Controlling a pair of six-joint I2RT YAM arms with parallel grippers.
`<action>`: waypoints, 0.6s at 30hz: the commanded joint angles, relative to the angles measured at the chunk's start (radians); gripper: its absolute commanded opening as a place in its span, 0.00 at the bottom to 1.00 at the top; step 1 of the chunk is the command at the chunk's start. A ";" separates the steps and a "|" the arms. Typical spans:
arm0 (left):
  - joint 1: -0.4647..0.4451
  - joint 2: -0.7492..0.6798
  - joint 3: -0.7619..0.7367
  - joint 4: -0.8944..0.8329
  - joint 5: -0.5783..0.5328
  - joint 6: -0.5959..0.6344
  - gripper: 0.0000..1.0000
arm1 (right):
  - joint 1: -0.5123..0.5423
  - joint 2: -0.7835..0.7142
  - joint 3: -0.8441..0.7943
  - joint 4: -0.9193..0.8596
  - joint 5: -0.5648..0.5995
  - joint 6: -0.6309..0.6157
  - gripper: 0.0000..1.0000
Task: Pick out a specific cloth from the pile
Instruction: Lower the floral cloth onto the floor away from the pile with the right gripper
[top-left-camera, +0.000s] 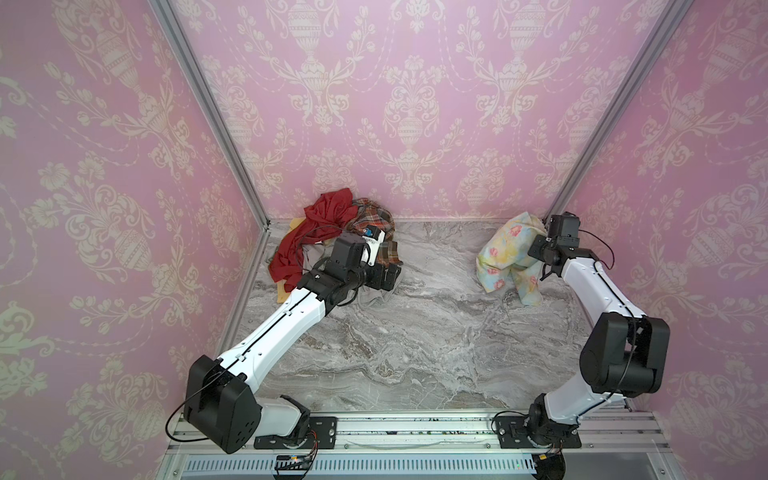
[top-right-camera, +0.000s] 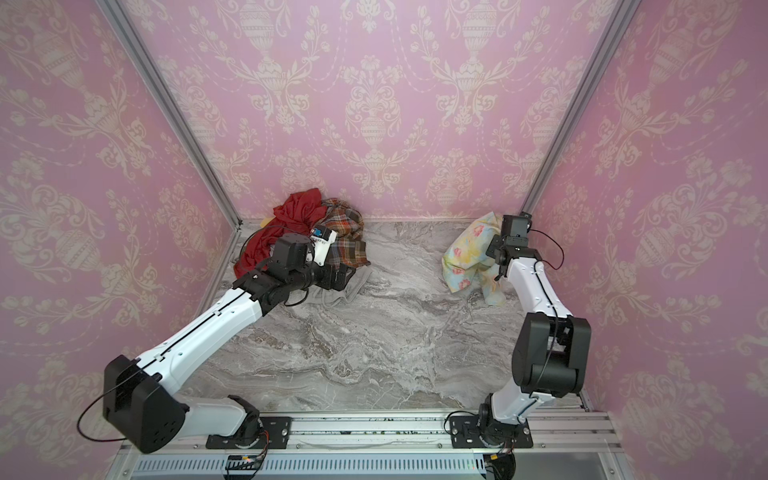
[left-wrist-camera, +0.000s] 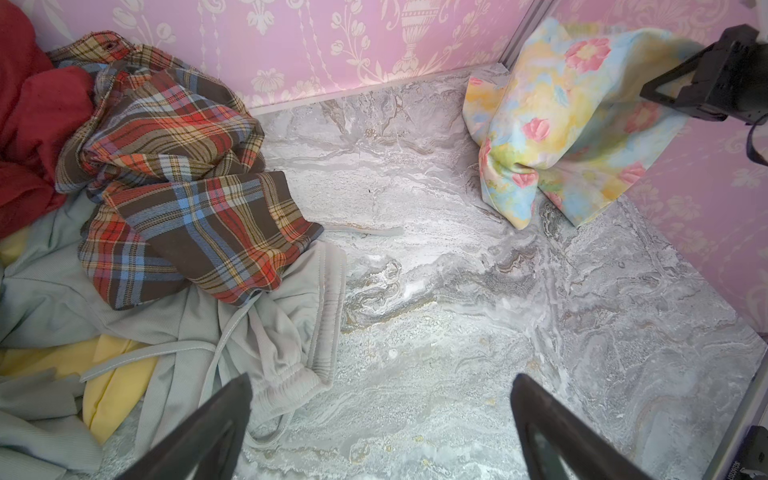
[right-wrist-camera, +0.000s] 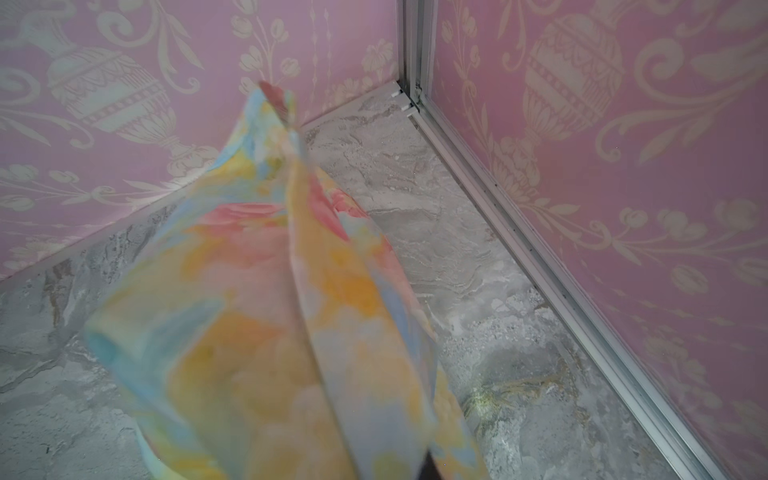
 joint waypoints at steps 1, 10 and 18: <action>-0.005 0.004 -0.014 0.018 0.010 0.003 0.99 | -0.005 0.045 -0.006 -0.030 -0.027 0.037 0.00; -0.004 -0.008 -0.015 0.015 0.014 -0.002 0.99 | -0.004 0.256 0.153 -0.196 -0.116 0.042 0.00; -0.004 -0.015 -0.018 0.016 0.017 -0.002 0.99 | 0.016 0.295 0.182 -0.207 -0.138 0.055 0.01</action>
